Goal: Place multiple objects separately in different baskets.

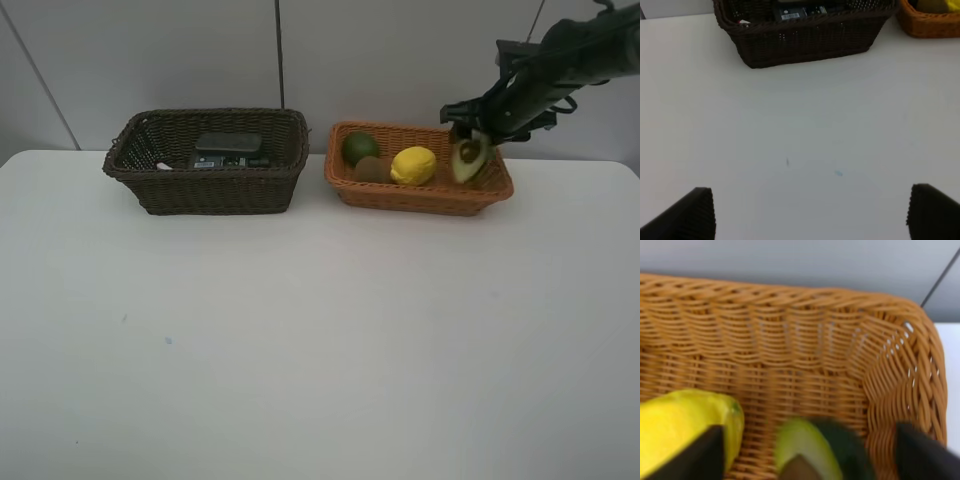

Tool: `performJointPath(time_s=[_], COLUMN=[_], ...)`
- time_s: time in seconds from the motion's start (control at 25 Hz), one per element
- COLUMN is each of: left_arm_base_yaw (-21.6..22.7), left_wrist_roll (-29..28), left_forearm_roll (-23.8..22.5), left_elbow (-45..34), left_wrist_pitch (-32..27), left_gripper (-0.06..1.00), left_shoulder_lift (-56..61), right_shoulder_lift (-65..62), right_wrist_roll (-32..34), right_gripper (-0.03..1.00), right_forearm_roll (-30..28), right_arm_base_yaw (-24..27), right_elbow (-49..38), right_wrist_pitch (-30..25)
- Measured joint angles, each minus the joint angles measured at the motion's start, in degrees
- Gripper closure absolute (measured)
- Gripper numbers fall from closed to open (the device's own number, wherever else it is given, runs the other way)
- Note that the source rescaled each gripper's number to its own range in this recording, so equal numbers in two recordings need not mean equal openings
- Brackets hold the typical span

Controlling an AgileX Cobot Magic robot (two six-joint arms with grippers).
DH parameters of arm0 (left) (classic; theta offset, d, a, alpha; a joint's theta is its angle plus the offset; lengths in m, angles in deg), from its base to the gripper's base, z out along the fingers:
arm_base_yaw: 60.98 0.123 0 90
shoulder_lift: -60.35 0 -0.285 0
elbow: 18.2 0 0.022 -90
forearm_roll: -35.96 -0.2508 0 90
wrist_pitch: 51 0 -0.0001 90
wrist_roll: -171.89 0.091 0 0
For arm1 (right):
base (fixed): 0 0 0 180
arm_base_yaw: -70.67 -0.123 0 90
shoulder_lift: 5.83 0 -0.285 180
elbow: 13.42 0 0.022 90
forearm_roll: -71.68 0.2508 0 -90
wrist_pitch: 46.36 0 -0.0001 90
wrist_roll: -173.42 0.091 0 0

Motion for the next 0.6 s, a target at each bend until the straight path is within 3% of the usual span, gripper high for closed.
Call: performJointPath(time_s=[0.16,0.6], left_arm_base_yaw=[0.00,0.00], left_wrist_roll=[0.00,0.00], left_forearm_roll=[0.00,0.00], left_elbow=[0.00,0.00], left_wrist_pitch=[0.00,0.00], left_gripper=[-0.06,-0.06], left_shoulder_lift=[0.00,0.00], right_shoulder_lift=[0.17,-5.87], right_wrist_roll=[0.00,0.06], right_gripper=[-0.01,-0.03], right_forearm_roll=[-0.26,-1.94], right_arm_base_yaw=[0.00,2.10], right_elbow=[0.00,-1.97], right_wrist_pitch=[-0.05,-6.63])
